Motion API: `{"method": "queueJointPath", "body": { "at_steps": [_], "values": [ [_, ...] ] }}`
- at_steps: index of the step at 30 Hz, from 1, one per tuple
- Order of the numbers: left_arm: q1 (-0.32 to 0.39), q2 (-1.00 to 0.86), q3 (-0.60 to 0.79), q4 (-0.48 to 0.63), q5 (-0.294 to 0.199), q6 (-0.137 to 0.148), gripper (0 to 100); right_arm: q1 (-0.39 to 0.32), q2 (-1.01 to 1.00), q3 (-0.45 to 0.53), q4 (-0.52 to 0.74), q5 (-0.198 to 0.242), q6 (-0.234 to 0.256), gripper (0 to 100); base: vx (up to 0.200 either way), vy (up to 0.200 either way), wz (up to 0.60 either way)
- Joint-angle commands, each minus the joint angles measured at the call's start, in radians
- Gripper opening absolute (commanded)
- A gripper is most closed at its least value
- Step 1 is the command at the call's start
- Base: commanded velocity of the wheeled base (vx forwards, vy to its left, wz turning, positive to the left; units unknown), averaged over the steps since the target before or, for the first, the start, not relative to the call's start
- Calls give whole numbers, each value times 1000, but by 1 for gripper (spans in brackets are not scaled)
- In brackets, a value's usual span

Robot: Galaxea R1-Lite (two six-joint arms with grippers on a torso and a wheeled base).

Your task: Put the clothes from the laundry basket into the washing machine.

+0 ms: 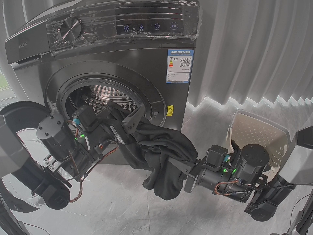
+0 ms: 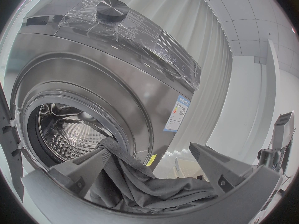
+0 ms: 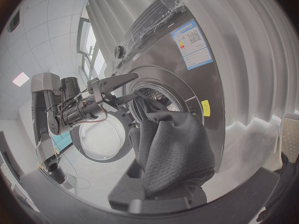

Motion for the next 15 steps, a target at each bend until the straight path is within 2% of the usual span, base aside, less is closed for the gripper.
{"method": "queueJointPath", "body": {
  "at_steps": [1,3,4,5,7,9,10,12,15],
  "values": [
    [-3,-15,0,-1,-9,-14,100,-16,2,3,0,-1,1,0,0,0,0],
    [-9,-18,3,-1,-21,-31,100,-16,5,5,0,-1,1,0,0,0,0],
    [-19,-32,13,-1,-26,-51,100,-16,6,3,0,-2,1,0,0,0,0],
    [-19,-32,13,-1,-26,-51,100,-16,6,3,0,-2,1,0,0,0,0],
    [-52,-56,34,1,-29,-100,100,-19,9,0,0,-5,2,0,0,0,0],
    [-68,-82,68,7,-50,-126,100,-31,11,-1,0,-7,2,0,0,0,0],
    [-75,-91,86,9,-66,-131,100,-36,11,0,0,-7,2,0,0,0,0],
    [-92,-110,154,6,-132,-136,100,-50,12,0,0,-7,4,0,0,0,0],
    [-97,-116,194,-1,-191,-134,100,-66,17,2,0,-8,4,0,0,0,0]
  ]
}}
